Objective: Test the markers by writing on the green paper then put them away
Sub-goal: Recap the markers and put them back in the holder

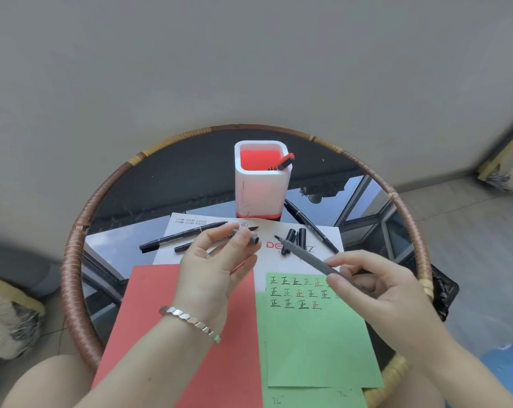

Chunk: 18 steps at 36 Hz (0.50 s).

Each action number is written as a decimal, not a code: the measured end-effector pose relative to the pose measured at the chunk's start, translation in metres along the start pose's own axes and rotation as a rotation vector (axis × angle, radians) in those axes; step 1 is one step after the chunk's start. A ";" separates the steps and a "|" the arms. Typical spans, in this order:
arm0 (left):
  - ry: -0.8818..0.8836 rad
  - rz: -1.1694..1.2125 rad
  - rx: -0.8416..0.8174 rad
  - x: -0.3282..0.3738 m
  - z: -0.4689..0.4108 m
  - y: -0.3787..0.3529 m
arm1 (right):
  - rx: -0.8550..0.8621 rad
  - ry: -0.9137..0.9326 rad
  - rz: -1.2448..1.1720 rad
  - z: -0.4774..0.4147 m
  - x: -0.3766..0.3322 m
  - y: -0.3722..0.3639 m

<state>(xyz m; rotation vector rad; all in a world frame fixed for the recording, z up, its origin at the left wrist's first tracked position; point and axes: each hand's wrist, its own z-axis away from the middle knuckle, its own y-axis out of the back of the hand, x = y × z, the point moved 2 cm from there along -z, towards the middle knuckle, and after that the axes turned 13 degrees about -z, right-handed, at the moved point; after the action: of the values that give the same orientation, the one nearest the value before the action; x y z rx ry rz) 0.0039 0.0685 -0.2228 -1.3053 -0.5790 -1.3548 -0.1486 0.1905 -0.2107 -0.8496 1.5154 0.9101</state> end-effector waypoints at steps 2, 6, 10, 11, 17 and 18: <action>-0.008 -0.004 0.001 0.000 0.000 0.000 | 0.002 -0.002 0.004 0.001 0.000 -0.001; -0.030 -0.025 0.009 0.001 0.000 -0.001 | -0.005 0.000 0.005 0.001 0.000 -0.003; -0.041 -0.038 0.006 0.001 0.001 -0.002 | -0.021 -0.006 0.008 -0.001 0.002 -0.005; -0.044 -0.042 0.005 0.001 0.001 -0.002 | -0.024 -0.005 0.012 -0.001 0.002 -0.005; -0.082 -0.146 -0.026 0.001 0.005 -0.004 | -0.041 0.026 0.062 -0.002 -0.001 -0.007; -0.097 -0.174 -0.033 0.002 0.006 -0.005 | -0.048 0.035 0.073 -0.002 -0.002 -0.007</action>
<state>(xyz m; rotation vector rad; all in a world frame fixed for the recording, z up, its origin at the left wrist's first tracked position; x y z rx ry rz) 0.0021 0.0747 -0.2180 -1.3783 -0.7536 -1.4534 -0.1431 0.1856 -0.2096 -0.8532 1.5690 0.9928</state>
